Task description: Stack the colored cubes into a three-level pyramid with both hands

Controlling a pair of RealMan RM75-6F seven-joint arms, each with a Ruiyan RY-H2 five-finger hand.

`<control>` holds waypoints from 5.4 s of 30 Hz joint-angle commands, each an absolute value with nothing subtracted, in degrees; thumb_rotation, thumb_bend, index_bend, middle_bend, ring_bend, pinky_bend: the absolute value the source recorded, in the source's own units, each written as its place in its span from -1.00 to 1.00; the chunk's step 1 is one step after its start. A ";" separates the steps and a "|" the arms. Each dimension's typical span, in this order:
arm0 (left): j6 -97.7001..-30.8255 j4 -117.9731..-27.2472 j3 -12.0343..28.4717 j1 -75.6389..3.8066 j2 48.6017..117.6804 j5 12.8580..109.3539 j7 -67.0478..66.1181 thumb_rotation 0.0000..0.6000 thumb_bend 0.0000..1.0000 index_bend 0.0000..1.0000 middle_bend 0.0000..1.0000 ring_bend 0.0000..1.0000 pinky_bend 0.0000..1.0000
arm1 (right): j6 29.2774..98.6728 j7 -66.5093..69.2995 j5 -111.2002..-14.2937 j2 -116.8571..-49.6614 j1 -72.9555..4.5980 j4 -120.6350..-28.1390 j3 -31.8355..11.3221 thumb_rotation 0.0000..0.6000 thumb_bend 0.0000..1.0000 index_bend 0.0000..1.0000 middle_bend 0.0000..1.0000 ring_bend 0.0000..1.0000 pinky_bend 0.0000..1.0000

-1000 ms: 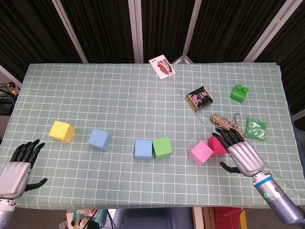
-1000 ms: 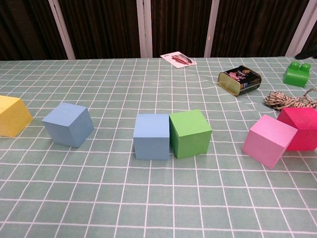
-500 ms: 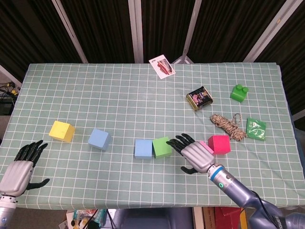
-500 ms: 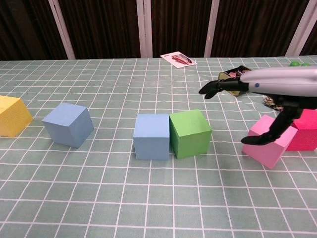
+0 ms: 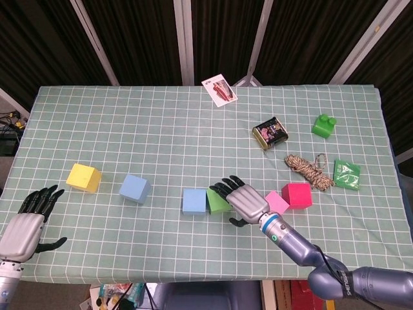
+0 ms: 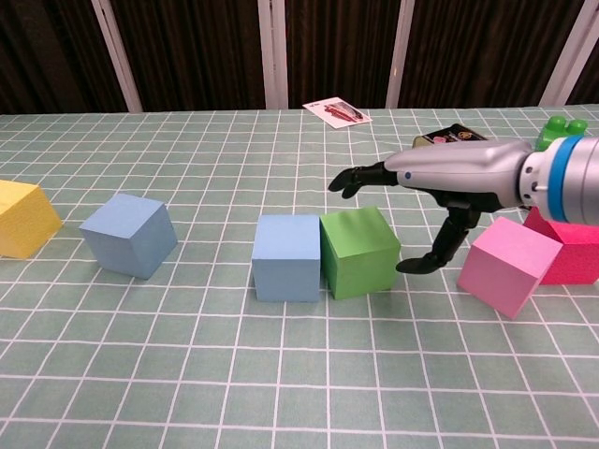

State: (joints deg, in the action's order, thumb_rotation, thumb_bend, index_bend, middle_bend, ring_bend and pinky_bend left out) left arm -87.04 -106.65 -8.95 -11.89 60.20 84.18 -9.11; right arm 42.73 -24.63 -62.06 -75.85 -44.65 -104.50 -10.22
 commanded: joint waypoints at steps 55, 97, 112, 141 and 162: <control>-82.14 -109.44 -3.23 -8.47 56.79 85.79 -9.05 1.00 -0.83 -1.00 -1.00 -1.00 -1.00 | 61.45 -44.77 -32.37 -87.26 -55.03 -104.98 -7.06 1.00 -0.39 -1.00 -0.09 -0.61 -1.00; -80.20 -109.85 -2.16 -7.60 55.87 85.87 -8.65 1.00 -0.83 -1.00 -1.00 -1.00 -1.00 | 69.39 -48.95 -23.67 -91.06 -58.05 -107.40 -9.44 1.00 -0.39 -1.00 -0.02 -0.58 -1.00; -79.71 -109.93 -2.03 -7.50 55.63 85.66 -8.67 1.00 -0.83 -1.00 -1.00 -1.00 -1.00 | 70.08 -49.05 -23.34 -91.98 -58.10 -107.39 -9.69 1.00 -0.39 -1.00 -0.01 -0.58 -1.00; -79.25 -110.17 -1.81 -7.24 55.47 85.69 -8.90 1.00 -0.83 -1.00 -1.00 -1.00 -1.00 | 69.99 -49.45 -23.83 -92.68 -58.03 -107.00 -9.66 1.00 -0.40 -1.00 -0.22 -0.68 -1.00; -78.98 -110.32 -1.69 -7.15 55.39 85.70 -9.01 1.00 -0.82 -1.00 -1.00 -1.00 -1.00 | 70.17 -49.69 -24.01 -92.58 -57.82 -107.74 -9.48 1.00 -0.40 -1.00 -0.99 -1.00 -1.00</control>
State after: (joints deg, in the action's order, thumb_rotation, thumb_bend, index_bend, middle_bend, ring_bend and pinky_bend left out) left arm -78.97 -110.32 -1.70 -7.15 55.39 85.70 -9.02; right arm 70.14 -49.62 -24.09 -92.58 -57.80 -107.67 -9.50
